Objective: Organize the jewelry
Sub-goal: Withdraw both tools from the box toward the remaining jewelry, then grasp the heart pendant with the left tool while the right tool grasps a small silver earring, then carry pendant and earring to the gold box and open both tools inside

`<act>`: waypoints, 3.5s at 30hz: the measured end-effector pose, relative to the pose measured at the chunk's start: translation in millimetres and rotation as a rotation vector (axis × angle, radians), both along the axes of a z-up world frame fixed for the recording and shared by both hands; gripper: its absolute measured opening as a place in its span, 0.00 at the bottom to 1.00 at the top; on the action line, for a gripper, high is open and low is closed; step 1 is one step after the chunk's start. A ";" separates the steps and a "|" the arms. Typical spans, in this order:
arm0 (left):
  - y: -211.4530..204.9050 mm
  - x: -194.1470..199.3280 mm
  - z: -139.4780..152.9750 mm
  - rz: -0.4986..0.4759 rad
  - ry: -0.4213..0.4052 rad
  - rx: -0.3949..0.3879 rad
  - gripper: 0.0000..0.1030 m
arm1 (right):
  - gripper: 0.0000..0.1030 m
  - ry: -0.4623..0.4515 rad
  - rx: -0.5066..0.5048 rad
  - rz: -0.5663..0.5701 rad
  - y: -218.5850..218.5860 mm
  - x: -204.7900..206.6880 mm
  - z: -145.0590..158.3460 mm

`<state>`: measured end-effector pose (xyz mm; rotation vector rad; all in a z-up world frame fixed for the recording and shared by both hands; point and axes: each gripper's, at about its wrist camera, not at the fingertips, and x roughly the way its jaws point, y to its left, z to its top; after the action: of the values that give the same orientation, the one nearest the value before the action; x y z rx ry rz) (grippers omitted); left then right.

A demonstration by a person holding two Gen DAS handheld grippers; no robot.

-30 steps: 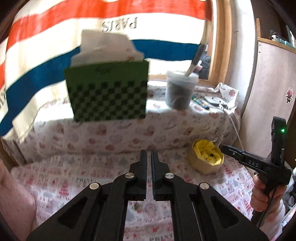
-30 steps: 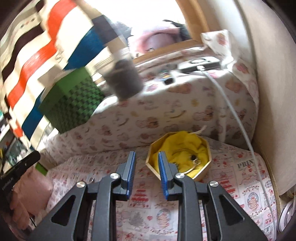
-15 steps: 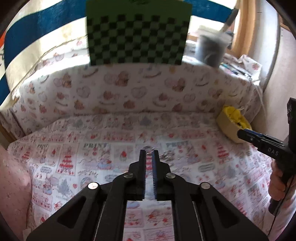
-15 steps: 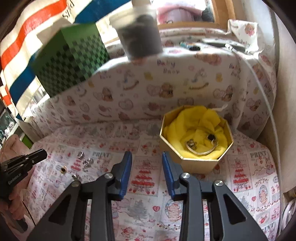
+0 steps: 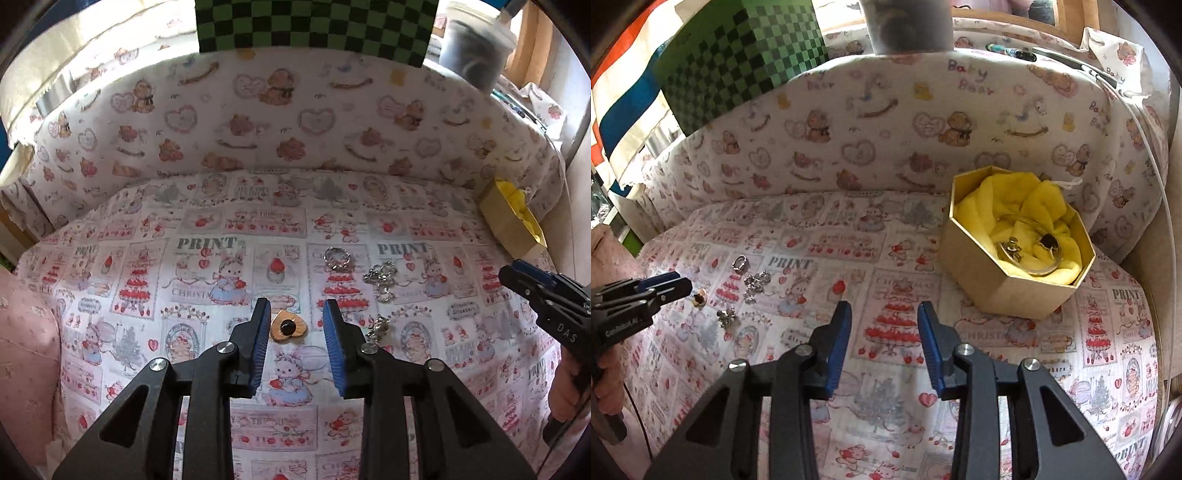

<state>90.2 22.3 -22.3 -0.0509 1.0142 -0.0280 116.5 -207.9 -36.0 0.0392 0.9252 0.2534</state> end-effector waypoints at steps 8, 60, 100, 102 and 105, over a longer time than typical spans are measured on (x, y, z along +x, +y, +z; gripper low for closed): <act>1.3 8.0 -12.3 0.017 0.059 -0.012 0.13 | 0.35 0.010 -0.011 -0.011 -0.6 4.5 -2.8; 46.8 13.1 -0.7 0.162 -0.088 -0.105 0.09 | 0.08 0.078 -0.033 0.119 88.7 -4.4 6.5; -98.4 13.6 142.3 -0.089 -0.413 -0.248 0.09 | 0.08 -0.453 0.283 -0.210 -122.7 -22.8 109.8; -126.6 29.2 136.1 -0.115 -0.384 -0.237 0.09 | 0.08 -0.424 0.302 -0.228 -132.0 -14.8 102.5; -160.4 48.2 122.2 -0.164 -0.340 -0.225 0.09 | 0.08 -0.378 0.350 -0.249 -147.9 -4.1 88.1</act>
<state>138.4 -138.1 99.9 -0.1626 0.6700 -0.2914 112.4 -355.8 52.2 0.4139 0.4853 0.1797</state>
